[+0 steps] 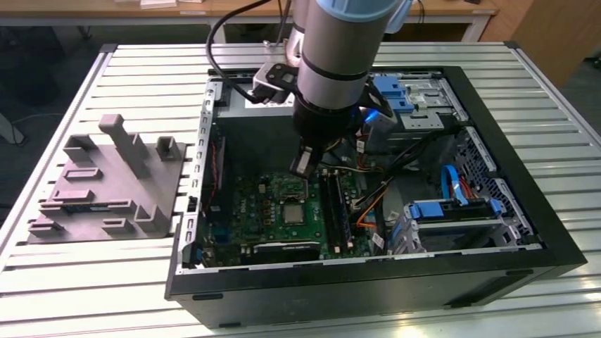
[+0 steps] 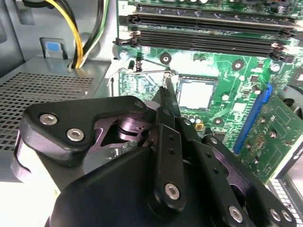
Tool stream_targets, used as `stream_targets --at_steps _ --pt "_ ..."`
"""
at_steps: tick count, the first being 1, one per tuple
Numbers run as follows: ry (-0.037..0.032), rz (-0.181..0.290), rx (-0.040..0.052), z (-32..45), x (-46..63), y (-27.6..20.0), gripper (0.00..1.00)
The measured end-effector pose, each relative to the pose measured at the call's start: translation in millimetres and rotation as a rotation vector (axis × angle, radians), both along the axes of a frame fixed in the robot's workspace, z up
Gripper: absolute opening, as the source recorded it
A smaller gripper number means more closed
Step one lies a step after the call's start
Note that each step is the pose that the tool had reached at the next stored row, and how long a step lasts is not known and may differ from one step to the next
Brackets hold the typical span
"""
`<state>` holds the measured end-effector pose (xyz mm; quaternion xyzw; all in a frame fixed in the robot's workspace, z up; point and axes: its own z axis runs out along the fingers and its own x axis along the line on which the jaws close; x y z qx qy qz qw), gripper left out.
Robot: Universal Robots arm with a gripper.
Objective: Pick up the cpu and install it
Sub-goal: 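Close the cpu cover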
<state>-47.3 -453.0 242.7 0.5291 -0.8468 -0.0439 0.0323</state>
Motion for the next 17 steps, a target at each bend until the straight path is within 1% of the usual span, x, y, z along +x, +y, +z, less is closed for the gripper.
stream_targets --at_steps 14,17 --pt "0.0000 0.000 -0.0014 -0.2 0.0 -13.7 0.11" --pt "0.0000 0.000 -0.0013 -0.3 -0.1 -14.6 0.11"
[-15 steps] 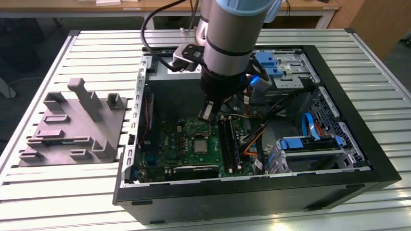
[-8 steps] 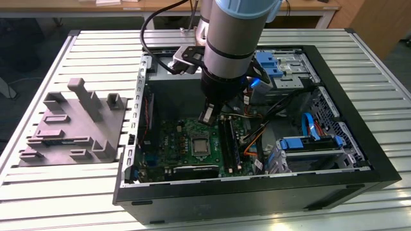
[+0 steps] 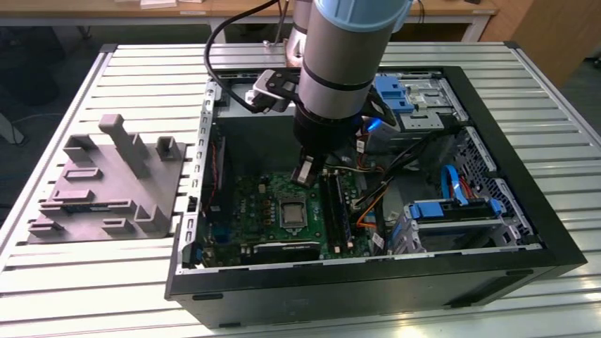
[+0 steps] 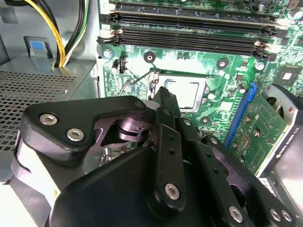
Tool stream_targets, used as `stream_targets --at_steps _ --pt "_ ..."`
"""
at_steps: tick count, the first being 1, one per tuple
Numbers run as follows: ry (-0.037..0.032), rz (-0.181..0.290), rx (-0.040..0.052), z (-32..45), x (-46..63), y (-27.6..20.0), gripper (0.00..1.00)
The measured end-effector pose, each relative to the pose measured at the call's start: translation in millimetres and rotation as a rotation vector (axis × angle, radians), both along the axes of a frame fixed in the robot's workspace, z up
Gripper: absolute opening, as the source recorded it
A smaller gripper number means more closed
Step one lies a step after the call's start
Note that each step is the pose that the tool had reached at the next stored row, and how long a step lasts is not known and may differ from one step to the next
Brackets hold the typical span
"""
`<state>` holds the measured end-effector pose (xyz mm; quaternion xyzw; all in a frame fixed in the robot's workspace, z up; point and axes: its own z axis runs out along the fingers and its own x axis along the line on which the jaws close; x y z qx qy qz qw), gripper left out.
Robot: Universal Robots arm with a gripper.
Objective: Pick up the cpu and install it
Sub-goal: 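Close the cpu cover, then install the first cpu locking lever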
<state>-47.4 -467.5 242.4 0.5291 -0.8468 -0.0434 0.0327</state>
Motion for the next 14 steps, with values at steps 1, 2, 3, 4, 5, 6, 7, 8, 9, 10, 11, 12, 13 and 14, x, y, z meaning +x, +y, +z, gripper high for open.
stream_targets --at_steps 1,2,3,4,5,6,7,8,9,10,11,12,13,14 --pt "0.0000 0.000 0.0000 0.0 0.0 0.0 0.11" --pt "0.0000 0.000 0.0000 0.0 0.1 0.0 0.11" --pt "0.0000 0.001 0.0000 0.0 0.1 -0.1 0.11" --pt "0.0000 0.001 0.0000 0.0 0.1 -0.1 0.11" --pt "0.0000 0.001 0.0000 0.0 0.1 -0.1 0.11" --pt "0.0000 0.001 0.0000 0.0 0.0 -0.1 0.11" --pt "0.0000 0.001 0.0000 0.0 0.1 -0.1 0.11" --pt "0.0000 0.001 0.0000 0.0 0.1 -0.1 0.11" --pt "0.0000 0.001 0.0001 0.0 0.1 0.0 0.11" --pt "0.0000 0.001 0.0000 0.0 0.1 -0.1 0.11" --pt "0.0000 0.001 0.0000 0.0 0.1 -0.1 0.11" --pt "-0.0001 0.001 0.0000 0.0 0.1 0.0 0.11" --pt "-0.0001 0.001 0.0001 -0.1 0.1 0.3 0.11" --pt "0.0000 0.001 0.0001 -0.2 0.3 1.1 0.11"
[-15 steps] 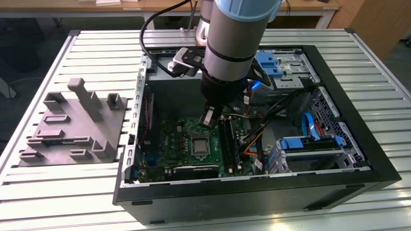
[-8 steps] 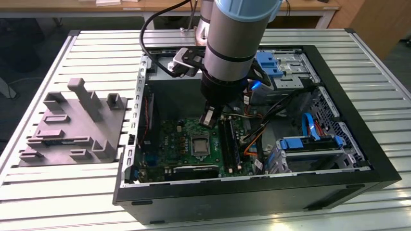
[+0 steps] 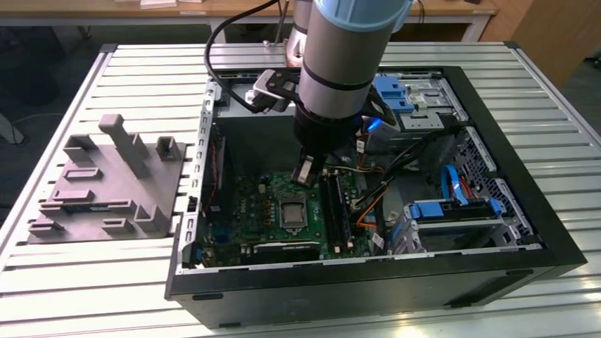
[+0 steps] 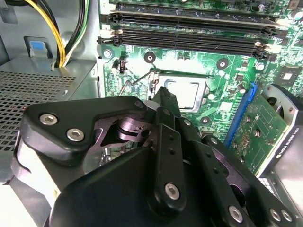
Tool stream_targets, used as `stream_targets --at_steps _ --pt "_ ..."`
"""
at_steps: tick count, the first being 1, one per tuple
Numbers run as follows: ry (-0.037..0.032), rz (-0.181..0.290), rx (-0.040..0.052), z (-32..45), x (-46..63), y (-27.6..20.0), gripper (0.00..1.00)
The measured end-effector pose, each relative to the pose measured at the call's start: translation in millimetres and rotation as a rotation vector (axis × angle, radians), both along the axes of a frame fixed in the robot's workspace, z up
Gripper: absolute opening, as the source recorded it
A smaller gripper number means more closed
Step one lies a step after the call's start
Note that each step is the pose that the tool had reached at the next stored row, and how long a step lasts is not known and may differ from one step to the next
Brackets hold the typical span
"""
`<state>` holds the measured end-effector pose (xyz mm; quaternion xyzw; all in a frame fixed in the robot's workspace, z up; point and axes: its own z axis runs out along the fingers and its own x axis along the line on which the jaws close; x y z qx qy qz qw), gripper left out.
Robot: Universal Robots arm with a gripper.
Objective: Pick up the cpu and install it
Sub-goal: 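Install the first cpu locking lever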
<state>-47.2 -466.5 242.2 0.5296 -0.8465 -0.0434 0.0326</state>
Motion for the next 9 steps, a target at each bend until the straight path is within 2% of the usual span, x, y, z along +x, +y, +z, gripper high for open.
stream_targets --at_steps 9 --pt "0.0002 0.000 0.0000 -1.1 10.5 8.7 0.11"
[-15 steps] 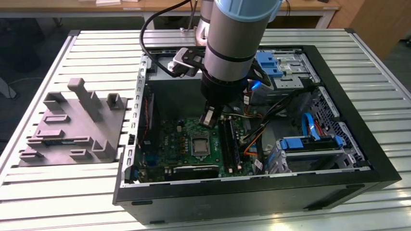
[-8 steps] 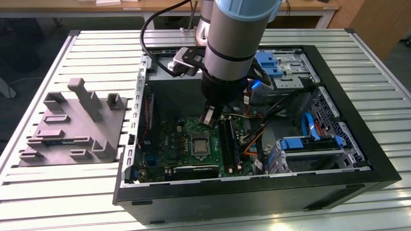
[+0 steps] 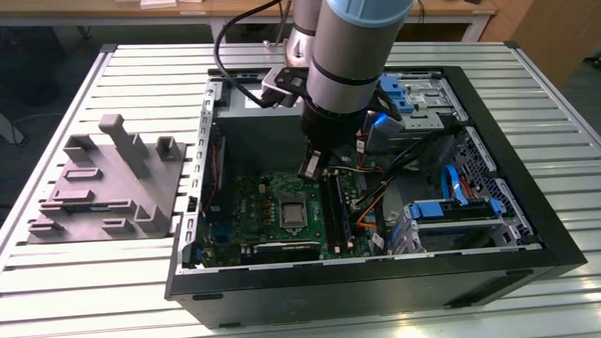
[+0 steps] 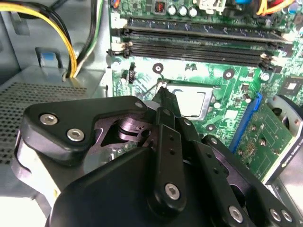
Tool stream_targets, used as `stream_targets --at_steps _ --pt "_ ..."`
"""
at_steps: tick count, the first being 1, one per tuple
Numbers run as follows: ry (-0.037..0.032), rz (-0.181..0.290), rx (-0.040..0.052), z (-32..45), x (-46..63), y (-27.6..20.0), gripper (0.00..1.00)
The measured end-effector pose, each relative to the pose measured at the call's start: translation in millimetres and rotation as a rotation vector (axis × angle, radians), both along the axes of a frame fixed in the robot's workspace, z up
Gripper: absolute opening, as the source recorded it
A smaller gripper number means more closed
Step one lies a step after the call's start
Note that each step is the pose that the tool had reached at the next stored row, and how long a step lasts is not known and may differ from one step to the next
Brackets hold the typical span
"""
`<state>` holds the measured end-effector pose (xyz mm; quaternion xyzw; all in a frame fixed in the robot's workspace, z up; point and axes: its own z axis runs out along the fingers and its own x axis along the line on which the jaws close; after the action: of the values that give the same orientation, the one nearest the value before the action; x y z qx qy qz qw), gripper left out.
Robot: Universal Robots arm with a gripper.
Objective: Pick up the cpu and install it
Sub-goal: 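Install the first cpu locking lever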
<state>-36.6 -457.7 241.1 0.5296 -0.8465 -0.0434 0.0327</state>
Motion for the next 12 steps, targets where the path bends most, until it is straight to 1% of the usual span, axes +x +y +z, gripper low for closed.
stream_targets --at_steps 8,12 --pt "0.0003 0.000 -0.0001 -0.8 9.8 5.2 0.11" --pt "0.0003 0.000 -0.0001 -1.0 11.1 10.1 0.11"
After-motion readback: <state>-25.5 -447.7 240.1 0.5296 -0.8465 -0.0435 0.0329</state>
